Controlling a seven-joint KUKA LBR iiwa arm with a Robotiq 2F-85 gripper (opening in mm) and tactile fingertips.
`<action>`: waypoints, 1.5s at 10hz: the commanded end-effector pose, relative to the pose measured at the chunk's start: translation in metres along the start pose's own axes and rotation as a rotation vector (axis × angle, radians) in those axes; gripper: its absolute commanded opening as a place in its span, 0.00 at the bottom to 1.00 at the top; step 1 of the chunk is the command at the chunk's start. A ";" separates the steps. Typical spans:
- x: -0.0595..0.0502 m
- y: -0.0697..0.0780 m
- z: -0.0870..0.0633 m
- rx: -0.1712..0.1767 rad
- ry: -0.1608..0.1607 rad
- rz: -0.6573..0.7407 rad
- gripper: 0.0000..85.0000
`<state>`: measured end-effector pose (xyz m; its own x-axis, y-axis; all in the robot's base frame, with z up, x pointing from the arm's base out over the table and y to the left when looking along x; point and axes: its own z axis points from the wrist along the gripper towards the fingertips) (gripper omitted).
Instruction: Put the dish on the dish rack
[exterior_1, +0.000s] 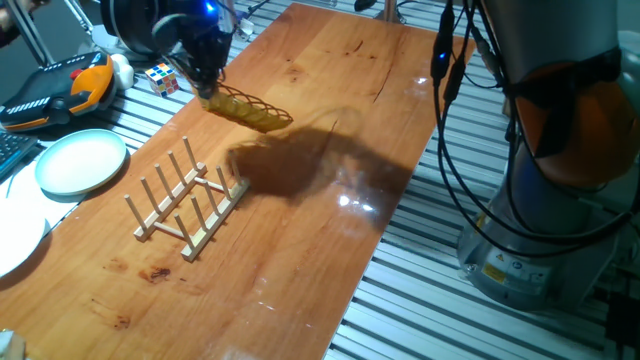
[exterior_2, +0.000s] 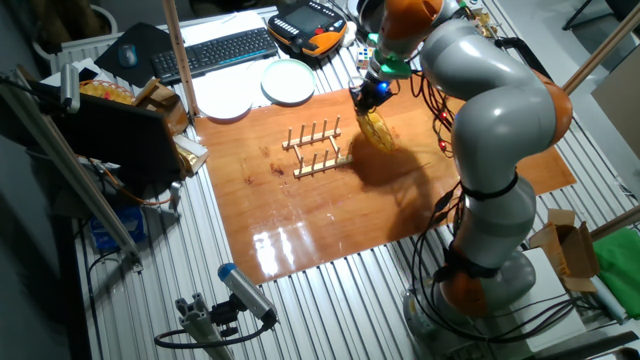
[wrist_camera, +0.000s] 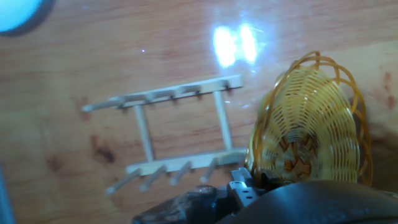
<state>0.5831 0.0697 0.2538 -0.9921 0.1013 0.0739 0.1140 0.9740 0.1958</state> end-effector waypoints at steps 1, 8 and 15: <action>0.000 0.003 -0.001 -0.017 -0.003 -0.016 0.01; 0.009 0.019 -0.018 -0.036 -0.019 -0.085 0.01; 0.011 0.019 -0.025 -0.140 0.033 0.023 0.01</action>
<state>0.5752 0.0839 0.2827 -0.9872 0.1141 0.1116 0.1452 0.9324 0.3310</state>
